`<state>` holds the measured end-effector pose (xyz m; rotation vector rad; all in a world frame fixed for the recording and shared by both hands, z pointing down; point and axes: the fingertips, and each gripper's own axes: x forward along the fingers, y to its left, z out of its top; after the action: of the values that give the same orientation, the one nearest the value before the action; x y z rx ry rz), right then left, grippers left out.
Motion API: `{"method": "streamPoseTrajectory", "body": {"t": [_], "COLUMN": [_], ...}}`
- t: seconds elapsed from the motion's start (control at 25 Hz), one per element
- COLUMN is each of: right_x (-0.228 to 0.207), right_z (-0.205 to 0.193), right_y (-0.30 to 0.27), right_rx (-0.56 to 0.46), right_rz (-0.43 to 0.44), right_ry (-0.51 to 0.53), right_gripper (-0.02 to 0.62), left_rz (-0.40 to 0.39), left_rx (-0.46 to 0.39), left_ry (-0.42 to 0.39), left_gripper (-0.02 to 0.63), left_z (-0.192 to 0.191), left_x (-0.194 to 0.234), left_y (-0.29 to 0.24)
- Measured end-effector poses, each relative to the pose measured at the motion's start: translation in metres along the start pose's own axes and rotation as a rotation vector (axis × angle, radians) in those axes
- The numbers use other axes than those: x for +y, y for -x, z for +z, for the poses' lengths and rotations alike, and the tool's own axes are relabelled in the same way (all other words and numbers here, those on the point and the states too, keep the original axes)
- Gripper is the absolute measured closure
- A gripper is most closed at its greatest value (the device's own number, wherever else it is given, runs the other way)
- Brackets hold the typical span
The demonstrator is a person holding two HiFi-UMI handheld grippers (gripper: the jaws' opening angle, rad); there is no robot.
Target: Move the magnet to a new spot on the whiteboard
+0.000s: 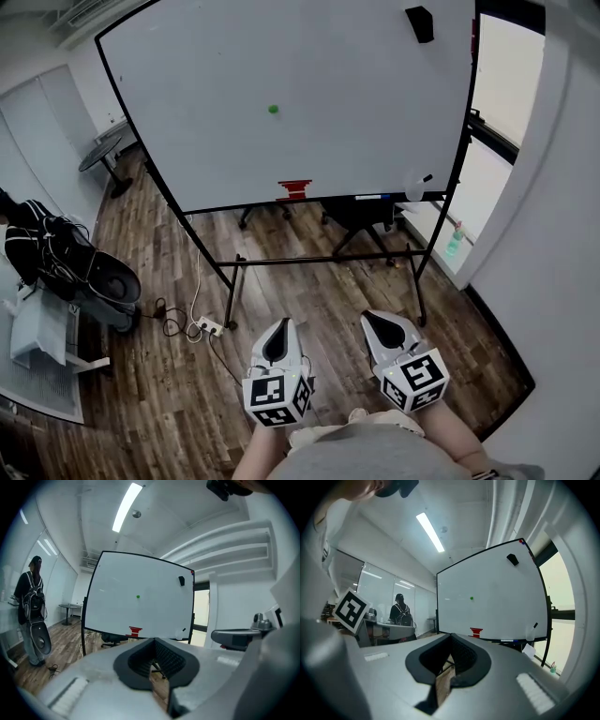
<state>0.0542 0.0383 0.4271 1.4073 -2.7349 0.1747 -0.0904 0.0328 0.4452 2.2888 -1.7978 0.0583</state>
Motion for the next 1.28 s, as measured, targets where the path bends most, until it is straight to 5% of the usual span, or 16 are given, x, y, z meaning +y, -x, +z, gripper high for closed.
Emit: {"method": "streamPoseTrajectory", "body": {"t": [0.68, 1.28], "right_x": [-0.026, -0.042], "right_z": [-0.003, -0.013], "right_y": [0.006, 0.001], "right_rx": [0.002, 0.019], "right_rz": [0.076, 0.061], "right_ry": [-0.019, -0.047], "right_gripper": [0.594, 0.594], "left_rz": [0.037, 0.042], "left_rx": [-0.013, 0.007], "left_ry": [0.036, 0.035], "left_gripper": [0.601, 0.601], "left_z": [-0.007, -0.012], "left_x": [-0.027, -0.029], "left_y": [-0.019, -0.038]}}
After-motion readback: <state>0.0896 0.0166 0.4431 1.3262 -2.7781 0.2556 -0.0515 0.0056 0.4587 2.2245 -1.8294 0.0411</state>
